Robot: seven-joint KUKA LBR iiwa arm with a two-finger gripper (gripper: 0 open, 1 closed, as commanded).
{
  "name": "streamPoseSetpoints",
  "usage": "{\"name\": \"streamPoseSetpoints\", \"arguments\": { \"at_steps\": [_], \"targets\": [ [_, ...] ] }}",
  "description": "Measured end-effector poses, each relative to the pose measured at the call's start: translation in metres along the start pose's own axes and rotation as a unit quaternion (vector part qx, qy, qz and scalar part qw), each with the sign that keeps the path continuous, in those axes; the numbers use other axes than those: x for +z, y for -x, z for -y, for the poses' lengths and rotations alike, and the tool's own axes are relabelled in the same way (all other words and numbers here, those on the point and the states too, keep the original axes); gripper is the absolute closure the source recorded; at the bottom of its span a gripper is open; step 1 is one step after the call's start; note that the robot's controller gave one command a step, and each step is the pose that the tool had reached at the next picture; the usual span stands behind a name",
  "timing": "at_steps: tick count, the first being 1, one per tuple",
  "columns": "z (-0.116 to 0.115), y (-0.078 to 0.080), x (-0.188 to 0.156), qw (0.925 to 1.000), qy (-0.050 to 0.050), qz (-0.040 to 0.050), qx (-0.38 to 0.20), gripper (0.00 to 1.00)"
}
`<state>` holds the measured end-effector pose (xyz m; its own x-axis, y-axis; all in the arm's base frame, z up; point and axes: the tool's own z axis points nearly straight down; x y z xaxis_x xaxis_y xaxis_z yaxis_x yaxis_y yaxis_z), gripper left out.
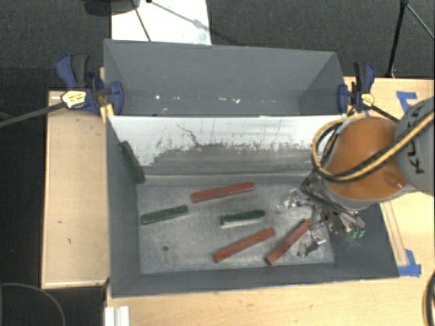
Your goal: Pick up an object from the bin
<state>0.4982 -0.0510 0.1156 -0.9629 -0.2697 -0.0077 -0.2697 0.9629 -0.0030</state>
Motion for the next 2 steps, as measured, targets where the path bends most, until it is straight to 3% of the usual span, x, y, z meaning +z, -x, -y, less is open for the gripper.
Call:
{"name": "streamPoseSetpoints", "arguments": {
  "at_steps": [1, 2],
  "targets": [
    [-0.022, -0.005, 0.010, 0.9946, 0.003, -0.0042, -0.104, 0.00],
    [-0.086, 0.014, 0.014, 0.9955, 0.002, -0.0035, -0.095, 0.00]
  ]
}}
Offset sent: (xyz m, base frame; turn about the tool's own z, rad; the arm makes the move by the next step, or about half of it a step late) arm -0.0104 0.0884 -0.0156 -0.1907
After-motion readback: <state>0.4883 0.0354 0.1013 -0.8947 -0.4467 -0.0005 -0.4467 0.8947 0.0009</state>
